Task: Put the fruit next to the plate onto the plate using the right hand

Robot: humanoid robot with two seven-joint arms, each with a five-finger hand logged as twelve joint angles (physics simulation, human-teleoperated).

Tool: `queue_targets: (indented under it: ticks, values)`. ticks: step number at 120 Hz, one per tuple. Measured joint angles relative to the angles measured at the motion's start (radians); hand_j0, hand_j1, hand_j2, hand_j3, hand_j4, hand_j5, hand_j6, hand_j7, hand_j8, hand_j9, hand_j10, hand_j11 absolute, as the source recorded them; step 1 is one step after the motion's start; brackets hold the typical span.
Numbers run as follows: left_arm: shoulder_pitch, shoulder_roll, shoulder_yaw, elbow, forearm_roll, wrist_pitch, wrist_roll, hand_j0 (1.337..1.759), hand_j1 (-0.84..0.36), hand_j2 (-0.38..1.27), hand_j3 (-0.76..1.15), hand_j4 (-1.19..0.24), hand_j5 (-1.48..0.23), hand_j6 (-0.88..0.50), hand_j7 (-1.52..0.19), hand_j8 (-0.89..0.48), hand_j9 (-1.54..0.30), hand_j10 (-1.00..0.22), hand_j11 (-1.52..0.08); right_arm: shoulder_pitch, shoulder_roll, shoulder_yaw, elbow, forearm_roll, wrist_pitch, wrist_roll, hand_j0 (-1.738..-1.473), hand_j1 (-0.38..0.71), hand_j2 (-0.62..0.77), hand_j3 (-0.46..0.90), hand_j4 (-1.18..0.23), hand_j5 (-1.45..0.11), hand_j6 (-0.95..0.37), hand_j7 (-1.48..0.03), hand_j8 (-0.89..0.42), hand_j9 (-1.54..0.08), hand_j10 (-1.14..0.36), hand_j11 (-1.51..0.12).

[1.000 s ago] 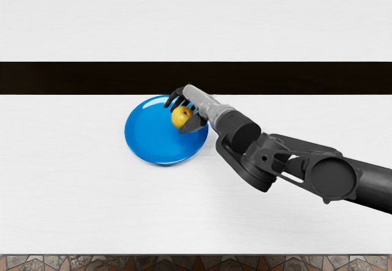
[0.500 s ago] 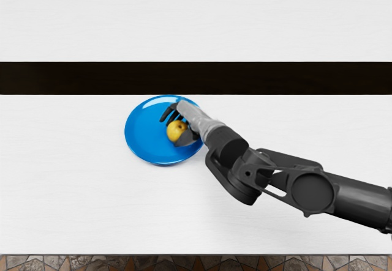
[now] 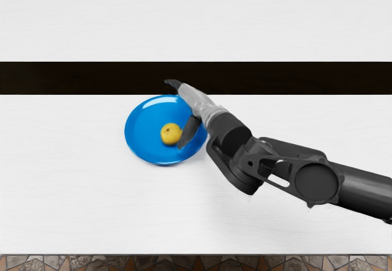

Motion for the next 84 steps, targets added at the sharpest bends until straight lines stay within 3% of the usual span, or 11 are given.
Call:
queue_targets:
  ticks: [23,39,62,84]
  values:
    - [0.0,0.0,0.0,0.0,0.0,0.0,0.0,1.658,0.35,0.0,0.0,0.0,0.0,0.0,0.0,0.0,0.0,0.0,0.0,0.057,-0.079,0.015,0.047,0.058,0.07,0.0,-1.658,-0.31,0.0,0.0,-0.03,-0.04,-0.03,-0.04,-0.03,-0.04,-0.03,-0.04]
    - [0.0,0.0,0.0,0.0,0.0,0.0,0.0,1.658,0.35,0.0,0.0,0.0,0.0,0.0,0.0,0.0,0.0,0.0,0.0,0.054,-0.127,0.113,0.081,0.193,0.244,0.0,-1.658,-0.33,0.0,0.0,-0.02,-0.02,-0.02,-0.02,-0.02,-0.02,-0.02,-0.02]
    - [0.0,0.0,0.0,0.0,0.0,0.0,0.0,1.658,0.35,0.0,0.0,0.0,0.0,0.0,0.0,0.0,0.0,0.0,0.0,-0.038,-0.213,0.338,0.092,0.481,0.588,0.0,-1.658,-0.34,0.0,0.0,-0.01,-0.01,-0.01,-0.01,-0.01,-0.01,-0.01,-0.01]
    - [-0.002,0.0,0.001,0.0,0.0,0.0,0.0,1.658,0.35,0.0,0.0,0.0,0.0,0.0,0.0,0.0,0.0,0.0,0.0,-0.128,-0.258,0.474,0.093,0.591,0.756,0.0,-1.658,-0.35,0.0,0.0,0.0,0.0,0.0,0.0,0.0,0.0,0.0,0.0]
